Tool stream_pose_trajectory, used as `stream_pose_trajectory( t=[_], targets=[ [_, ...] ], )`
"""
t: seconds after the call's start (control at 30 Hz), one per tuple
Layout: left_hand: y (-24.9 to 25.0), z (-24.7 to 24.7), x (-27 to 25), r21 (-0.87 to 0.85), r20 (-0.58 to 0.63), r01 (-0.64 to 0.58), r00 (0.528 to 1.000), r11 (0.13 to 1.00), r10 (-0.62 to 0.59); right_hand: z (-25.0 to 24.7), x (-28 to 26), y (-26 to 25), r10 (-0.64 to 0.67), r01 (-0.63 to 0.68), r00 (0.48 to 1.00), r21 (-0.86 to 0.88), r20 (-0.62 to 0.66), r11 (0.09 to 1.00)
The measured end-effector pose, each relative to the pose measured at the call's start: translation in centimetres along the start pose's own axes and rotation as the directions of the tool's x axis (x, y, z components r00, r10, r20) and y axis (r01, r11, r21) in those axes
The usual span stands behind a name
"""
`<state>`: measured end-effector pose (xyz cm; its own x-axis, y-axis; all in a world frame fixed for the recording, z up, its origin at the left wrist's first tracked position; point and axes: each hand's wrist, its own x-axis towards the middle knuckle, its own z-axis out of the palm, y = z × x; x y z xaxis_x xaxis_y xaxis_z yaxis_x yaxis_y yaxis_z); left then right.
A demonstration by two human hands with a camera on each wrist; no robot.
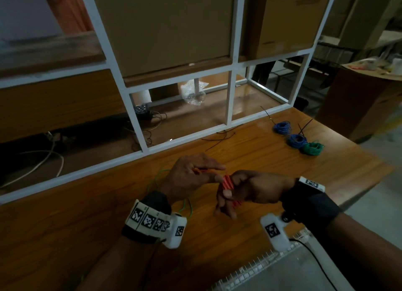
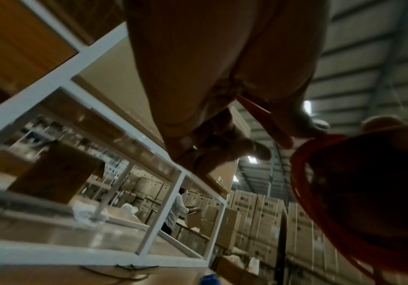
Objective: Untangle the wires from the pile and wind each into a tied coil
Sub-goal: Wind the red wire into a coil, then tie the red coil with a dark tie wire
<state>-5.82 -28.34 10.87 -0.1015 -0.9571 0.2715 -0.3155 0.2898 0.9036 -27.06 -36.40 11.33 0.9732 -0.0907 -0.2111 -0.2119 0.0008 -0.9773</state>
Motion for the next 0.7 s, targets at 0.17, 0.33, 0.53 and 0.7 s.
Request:
stream_pose_trajectory(
  t=[0.17,0.33,0.53,0.7],
  targets=[
    [0.6,0.7,0.4,-0.248,0.203,0.083,0.979,0.965,-0.032,-0.3,-0.4,-0.7,-0.134,0.075,0.981,0.366,0.139,0.928],
    [0.6,3.1,0.2,-0.309,0.013,0.043,0.999,0.950,-0.041,-1.3,-0.5,-0.7,-0.205,0.115,0.973,0.544,0.108,0.831],
    [-0.6,4.3,0.2,-0.406,-0.081,0.009,0.996,0.914,-0.046,-1.9,-0.3,0.1,-0.169,0.170,0.983,0.673,-0.067,0.720],
    [-2.5,4.8,0.3,-0.301,-0.244,-0.016,0.968,0.954,-0.061,-1.5,0.1,0.6,-0.063,0.199,0.971,0.641,-0.229,0.741]
  ],
)
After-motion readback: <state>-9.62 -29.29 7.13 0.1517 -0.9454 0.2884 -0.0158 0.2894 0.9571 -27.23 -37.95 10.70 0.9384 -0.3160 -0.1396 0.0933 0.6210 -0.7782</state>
